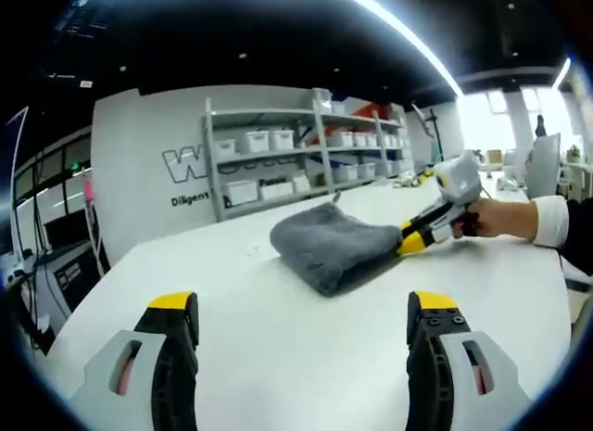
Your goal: Open the folded towel by lifting each exposed corner and separating the folded layers until the towel lies flat within the target outline without major curled edges
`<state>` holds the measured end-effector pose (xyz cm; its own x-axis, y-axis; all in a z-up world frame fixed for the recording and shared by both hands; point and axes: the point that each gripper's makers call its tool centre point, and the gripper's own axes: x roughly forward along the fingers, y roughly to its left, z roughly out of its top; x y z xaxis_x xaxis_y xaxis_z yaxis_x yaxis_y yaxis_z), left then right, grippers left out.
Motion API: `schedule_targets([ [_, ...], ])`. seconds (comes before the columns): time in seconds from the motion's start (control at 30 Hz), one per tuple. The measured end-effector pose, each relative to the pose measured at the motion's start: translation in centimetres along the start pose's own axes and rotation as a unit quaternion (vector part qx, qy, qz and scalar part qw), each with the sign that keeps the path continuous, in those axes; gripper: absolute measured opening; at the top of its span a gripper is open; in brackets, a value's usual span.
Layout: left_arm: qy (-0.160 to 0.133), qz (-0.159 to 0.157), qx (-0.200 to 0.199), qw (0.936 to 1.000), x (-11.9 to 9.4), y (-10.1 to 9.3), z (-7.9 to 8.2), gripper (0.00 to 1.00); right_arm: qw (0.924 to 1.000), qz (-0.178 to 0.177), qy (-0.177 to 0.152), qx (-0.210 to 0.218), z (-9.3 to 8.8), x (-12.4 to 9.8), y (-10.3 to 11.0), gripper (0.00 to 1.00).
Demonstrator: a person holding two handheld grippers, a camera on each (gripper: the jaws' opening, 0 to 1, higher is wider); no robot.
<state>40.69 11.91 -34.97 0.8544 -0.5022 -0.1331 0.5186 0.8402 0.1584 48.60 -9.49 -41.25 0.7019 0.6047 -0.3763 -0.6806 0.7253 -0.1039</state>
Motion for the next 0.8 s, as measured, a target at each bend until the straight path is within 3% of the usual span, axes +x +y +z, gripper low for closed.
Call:
schedule_targets([
  [0.43, -0.007, 0.004, -0.006, 0.9999, -0.11, 0.09, 0.23, 0.90, 0.9997, 0.012, 0.000, -0.019, 0.16, 0.02, 0.55, 0.12],
  [0.8, -0.023, -0.005, 0.008, 0.9997, 0.30, 0.31, 0.84, 0.81, 0.9993, 0.030, -0.004, -0.021, 0.49, 0.07, 1.08, 0.08],
])
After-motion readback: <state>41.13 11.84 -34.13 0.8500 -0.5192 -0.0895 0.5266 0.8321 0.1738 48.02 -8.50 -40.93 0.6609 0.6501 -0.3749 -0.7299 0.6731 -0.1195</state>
